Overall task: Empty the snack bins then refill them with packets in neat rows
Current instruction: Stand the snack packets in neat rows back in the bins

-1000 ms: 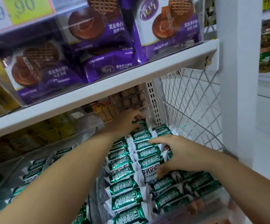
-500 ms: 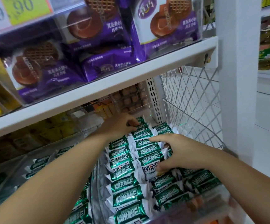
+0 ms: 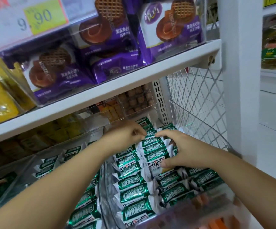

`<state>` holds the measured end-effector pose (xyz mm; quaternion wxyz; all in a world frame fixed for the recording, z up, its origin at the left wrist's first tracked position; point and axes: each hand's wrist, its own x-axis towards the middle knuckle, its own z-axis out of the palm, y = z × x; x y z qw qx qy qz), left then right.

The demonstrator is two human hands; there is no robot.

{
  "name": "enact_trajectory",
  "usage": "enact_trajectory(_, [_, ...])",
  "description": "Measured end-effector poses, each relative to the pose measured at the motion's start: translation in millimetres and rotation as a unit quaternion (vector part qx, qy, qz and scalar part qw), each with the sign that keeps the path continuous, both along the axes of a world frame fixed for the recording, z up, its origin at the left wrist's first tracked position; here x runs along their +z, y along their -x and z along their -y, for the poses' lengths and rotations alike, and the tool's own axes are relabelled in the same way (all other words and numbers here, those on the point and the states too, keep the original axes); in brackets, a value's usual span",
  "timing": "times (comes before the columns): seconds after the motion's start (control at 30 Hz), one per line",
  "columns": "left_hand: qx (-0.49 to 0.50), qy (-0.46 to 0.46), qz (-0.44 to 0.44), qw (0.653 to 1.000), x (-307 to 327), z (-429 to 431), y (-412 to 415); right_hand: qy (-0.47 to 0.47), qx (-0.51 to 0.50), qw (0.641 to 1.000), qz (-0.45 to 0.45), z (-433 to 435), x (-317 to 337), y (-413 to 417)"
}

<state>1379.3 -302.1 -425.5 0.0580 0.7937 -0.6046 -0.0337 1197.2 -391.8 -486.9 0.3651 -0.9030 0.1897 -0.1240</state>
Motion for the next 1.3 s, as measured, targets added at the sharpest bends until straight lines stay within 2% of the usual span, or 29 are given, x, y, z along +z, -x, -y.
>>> enact_trajectory(0.1, [0.011,-0.008,0.051,0.999,-6.8,-3.4,-3.3,0.017,0.007,1.000,-0.002,-3.5,-0.7,0.3])
enact_trajectory(0.33, [0.004,-0.028,0.092,0.995,-7.6,-3.2,-4.3,0.023,0.003,1.000,-0.002,-2.7,-1.3,2.5])
enact_trajectory(0.4, [0.006,-0.006,0.062,0.998,-6.3,-3.9,-5.4,0.025,0.005,1.000,0.000,-2.5,-1.6,0.8])
enact_trajectory(0.5, [-0.004,0.030,-0.030,0.999,-4.8,-2.6,-1.2,0.028,0.006,1.000,0.001,-1.9,-1.5,-0.8])
enact_trajectory(0.57, [-0.023,-0.044,-0.036,0.998,-10.4,-1.9,4.4,0.028,0.006,1.000,0.004,-1.2,-2.0,-1.1])
enact_trajectory(0.63, [-0.023,-0.146,0.011,0.989,-19.2,-2.9,7.6,0.031,0.007,0.999,0.005,-0.5,-2.5,-0.8])
enact_trajectory(0.67, [-0.018,-0.170,0.020,0.985,-20.8,-3.0,7.0,0.033,0.008,0.999,0.004,-0.5,-2.3,-0.9])
enact_trajectory(0.77, [-0.015,-0.123,-0.007,0.992,-16.4,0.9,4.0,0.031,0.007,0.999,-0.002,-0.7,-1.4,-1.2])
enact_trajectory(0.87, [0.003,-0.069,0.039,0.997,-15.7,6.8,-0.7,0.032,0.009,0.999,-0.007,-1.7,0.4,-1.9])
enact_trajectory(1.03, [0.049,-0.085,0.026,0.995,-19.7,28.0,-11.8,0.032,0.013,0.999,-0.011,-1.2,1.7,-2.1])
enact_trajectory(1.3, [0.020,-0.137,0.018,0.990,-22.8,38.6,-18.0,0.011,0.010,1.000,-0.006,0.3,-0.3,-1.5])
